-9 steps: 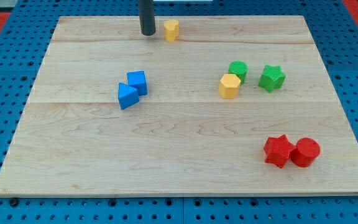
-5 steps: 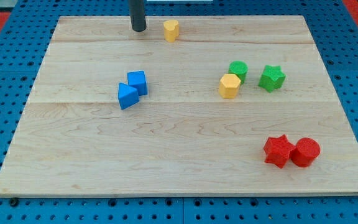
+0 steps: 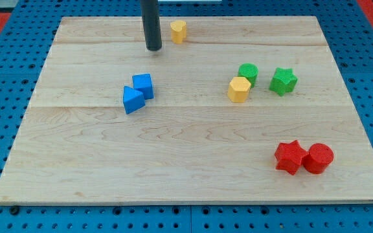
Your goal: Place the yellow hexagon towards the bottom left of the yellow heart
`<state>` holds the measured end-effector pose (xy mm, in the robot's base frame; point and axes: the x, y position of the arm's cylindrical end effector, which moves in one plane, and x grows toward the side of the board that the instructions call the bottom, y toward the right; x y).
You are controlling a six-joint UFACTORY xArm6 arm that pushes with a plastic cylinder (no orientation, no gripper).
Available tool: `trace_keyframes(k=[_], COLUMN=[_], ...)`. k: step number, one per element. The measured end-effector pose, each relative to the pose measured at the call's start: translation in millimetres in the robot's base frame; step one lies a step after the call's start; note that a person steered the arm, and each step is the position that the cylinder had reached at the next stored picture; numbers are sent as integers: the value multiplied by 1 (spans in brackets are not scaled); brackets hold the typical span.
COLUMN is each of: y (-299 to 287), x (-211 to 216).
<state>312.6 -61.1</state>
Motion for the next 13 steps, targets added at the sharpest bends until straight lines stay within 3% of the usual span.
trace_keyframes(k=[2,3,4,6,7,8,10,13], y=[32,87,174,151,84,77,52,53], x=[82,143,159,89,63,58,-30,-29])
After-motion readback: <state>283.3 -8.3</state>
